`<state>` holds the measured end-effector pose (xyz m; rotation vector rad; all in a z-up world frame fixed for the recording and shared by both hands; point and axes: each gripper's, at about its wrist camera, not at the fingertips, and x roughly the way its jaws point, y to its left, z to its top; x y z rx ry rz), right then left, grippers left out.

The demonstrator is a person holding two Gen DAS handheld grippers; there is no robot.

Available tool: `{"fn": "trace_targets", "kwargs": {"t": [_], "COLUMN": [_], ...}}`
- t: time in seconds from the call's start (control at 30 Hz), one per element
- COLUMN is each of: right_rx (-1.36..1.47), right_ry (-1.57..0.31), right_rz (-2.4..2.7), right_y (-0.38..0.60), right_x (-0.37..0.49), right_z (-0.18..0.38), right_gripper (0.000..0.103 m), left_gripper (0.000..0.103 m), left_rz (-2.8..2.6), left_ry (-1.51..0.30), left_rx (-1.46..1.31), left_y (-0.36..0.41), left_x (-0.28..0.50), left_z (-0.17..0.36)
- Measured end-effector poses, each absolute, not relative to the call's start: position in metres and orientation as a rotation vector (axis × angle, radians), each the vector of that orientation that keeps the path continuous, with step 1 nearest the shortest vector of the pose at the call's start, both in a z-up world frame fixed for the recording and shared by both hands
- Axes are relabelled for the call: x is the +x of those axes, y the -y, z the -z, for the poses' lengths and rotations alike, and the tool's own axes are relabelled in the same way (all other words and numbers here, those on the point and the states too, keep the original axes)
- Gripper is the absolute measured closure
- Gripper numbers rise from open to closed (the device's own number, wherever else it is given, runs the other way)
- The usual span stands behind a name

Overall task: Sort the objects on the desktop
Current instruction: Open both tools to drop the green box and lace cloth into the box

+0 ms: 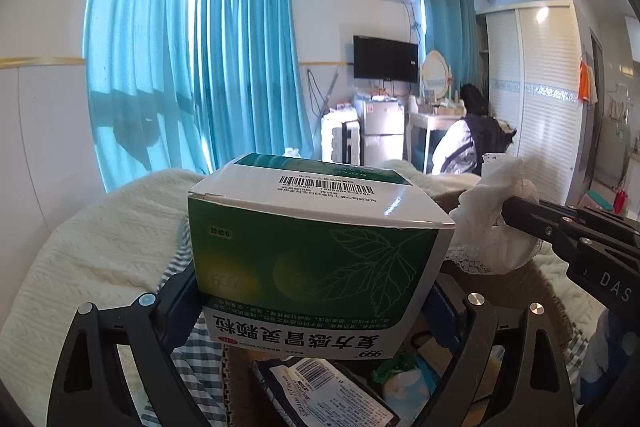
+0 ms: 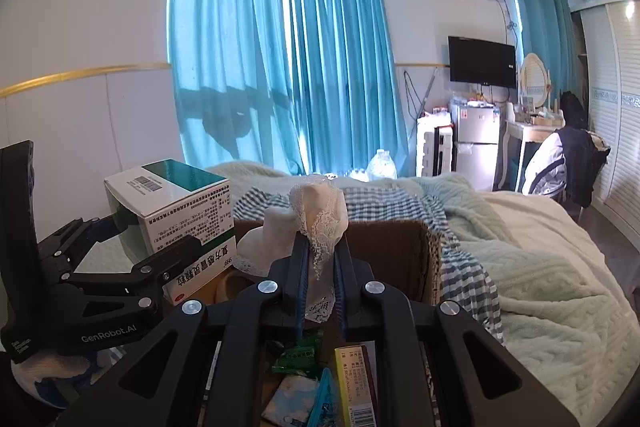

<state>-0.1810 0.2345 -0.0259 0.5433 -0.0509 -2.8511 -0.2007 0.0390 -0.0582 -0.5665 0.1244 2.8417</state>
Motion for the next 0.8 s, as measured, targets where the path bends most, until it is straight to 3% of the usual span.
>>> {"fn": "trace_targets", "kwargs": {"t": [0.23,0.33,0.37,0.8], "right_rx": [0.626,0.622,0.615,0.472], "right_ry": [0.085,0.100,0.111,0.159], "right_rz": [2.858,2.858,2.861,2.935], "right_y": [-0.242,-0.246,-0.248,-0.258], "right_x": [-0.201,-0.201,-0.200,-0.160], "right_z": [0.050,0.053,0.053,0.021], "right_gripper": [0.090,0.057,0.053,0.033], "left_gripper": [0.007,0.003,0.000,0.000], "left_rz": [-2.761,-2.750,-2.754,-2.823], "left_ry": [-0.081,-0.048,-0.044,-0.013], "left_rx": [-0.697,-0.688,-0.685,-0.610], "left_y": [-0.041,-0.038,-0.037,-0.028], "left_x": [-0.220,-0.217,-0.216,-0.186], "left_z": [0.081,0.080,0.079,0.052]}}
